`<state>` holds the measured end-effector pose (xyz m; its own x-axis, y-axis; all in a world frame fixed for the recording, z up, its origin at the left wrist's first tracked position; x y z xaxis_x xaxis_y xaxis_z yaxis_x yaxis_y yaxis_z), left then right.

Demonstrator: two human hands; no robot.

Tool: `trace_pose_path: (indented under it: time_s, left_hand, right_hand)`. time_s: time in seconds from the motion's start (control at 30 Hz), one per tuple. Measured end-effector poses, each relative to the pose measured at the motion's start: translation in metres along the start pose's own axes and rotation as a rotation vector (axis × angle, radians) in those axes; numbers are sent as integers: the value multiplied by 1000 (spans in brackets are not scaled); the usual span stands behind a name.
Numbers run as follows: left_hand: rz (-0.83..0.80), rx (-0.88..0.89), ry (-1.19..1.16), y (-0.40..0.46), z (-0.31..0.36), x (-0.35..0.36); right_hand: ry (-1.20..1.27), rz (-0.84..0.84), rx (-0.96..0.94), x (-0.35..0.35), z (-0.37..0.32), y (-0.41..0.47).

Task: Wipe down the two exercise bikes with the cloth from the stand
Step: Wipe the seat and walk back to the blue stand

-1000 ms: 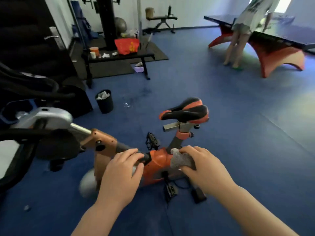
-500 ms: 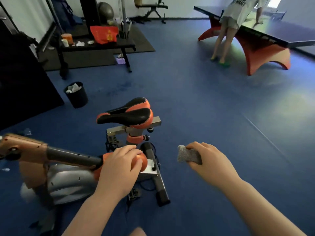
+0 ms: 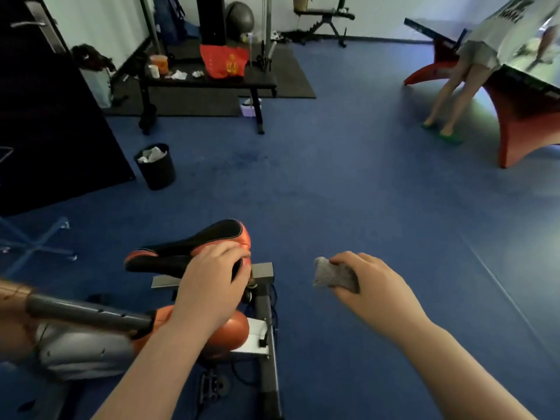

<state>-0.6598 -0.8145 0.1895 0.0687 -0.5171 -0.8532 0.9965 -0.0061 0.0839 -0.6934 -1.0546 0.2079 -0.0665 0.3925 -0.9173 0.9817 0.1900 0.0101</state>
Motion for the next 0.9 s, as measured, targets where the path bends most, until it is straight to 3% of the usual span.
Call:
trace_pose_path:
  time_s: [0.3, 0.53, 0.7, 0.9]
  left_hand:
    - [80, -199, 71, 90, 41, 59]
    - [159, -413, 80, 158, 88, 103]
    - [220, -499, 93, 197, 106, 102]
    - [308, -697, 98, 228, 76, 95]
  right_hand:
    - [98, -2, -143, -32, 107, 133]
    - [28, -134, -320, -69, 184, 243]
    - [41, -180, -441, -78, 188, 312]
    - [72, -265, -658, -52, 150, 398]
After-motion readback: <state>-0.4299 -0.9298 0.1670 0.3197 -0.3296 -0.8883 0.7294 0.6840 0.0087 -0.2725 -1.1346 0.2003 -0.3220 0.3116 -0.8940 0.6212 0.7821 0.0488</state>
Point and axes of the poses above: each hand's wrist, its own y-axis towards the middle knuckle, its own x-axis out of the palm, z = x × y, the point moved 5 cm from there along y, towards the middle knuckle, and after that the axes turned 9 degrees about -x, right-handed, at the moved point
